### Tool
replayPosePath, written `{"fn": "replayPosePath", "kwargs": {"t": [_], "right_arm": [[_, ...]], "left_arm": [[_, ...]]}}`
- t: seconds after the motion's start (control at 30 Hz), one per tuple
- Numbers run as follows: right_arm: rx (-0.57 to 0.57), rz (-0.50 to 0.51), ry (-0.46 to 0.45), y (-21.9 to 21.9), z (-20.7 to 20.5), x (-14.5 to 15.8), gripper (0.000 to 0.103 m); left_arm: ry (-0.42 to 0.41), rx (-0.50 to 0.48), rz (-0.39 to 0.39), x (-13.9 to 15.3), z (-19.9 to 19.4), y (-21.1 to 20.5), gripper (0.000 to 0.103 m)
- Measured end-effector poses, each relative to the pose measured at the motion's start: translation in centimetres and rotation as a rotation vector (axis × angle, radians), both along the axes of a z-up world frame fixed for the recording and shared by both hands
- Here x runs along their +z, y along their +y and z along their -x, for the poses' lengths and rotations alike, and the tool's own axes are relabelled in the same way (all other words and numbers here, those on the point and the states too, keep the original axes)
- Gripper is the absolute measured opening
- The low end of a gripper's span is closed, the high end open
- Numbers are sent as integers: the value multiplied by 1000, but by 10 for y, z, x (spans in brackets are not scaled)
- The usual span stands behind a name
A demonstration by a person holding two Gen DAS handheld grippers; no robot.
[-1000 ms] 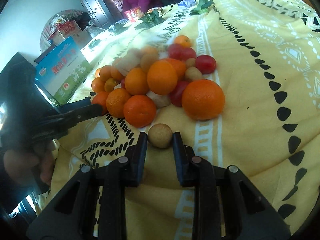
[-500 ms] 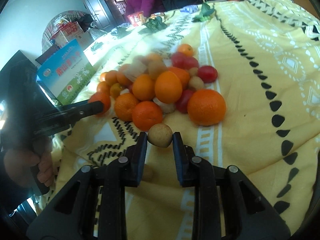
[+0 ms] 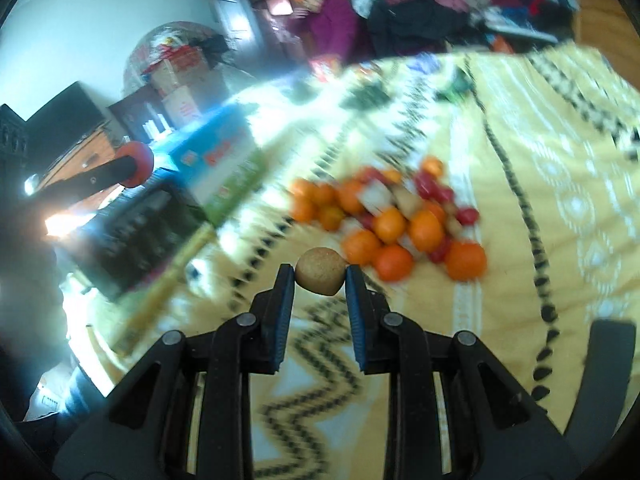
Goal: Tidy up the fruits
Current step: 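Carry the kiwi with the right tool while the left tool grasps an orange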
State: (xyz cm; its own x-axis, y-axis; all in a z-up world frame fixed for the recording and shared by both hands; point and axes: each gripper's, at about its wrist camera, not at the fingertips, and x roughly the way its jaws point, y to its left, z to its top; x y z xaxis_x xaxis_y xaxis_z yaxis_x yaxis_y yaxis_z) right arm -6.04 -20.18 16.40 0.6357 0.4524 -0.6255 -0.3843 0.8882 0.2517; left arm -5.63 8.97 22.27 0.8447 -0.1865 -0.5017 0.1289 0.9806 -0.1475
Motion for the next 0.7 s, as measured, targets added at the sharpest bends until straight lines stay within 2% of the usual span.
{"fn": "replayPosePath", "kwargs": {"t": [0.13, 0.3, 0.5, 0.7], "right_arm": [[101, -1, -77, 54, 3, 41, 27], [252, -21, -134, 136, 10, 78, 27], [441, -6, -149, 241, 16, 96, 27], [569, -11, -107, 325, 25, 87, 27]], "left_arm": [[-43, 144, 16, 25, 28, 69, 39], [-64, 328, 38, 37, 64, 159, 39], [-49, 487, 51, 24, 96, 242, 38], [55, 587, 68, -15, 109, 291, 38]]}}
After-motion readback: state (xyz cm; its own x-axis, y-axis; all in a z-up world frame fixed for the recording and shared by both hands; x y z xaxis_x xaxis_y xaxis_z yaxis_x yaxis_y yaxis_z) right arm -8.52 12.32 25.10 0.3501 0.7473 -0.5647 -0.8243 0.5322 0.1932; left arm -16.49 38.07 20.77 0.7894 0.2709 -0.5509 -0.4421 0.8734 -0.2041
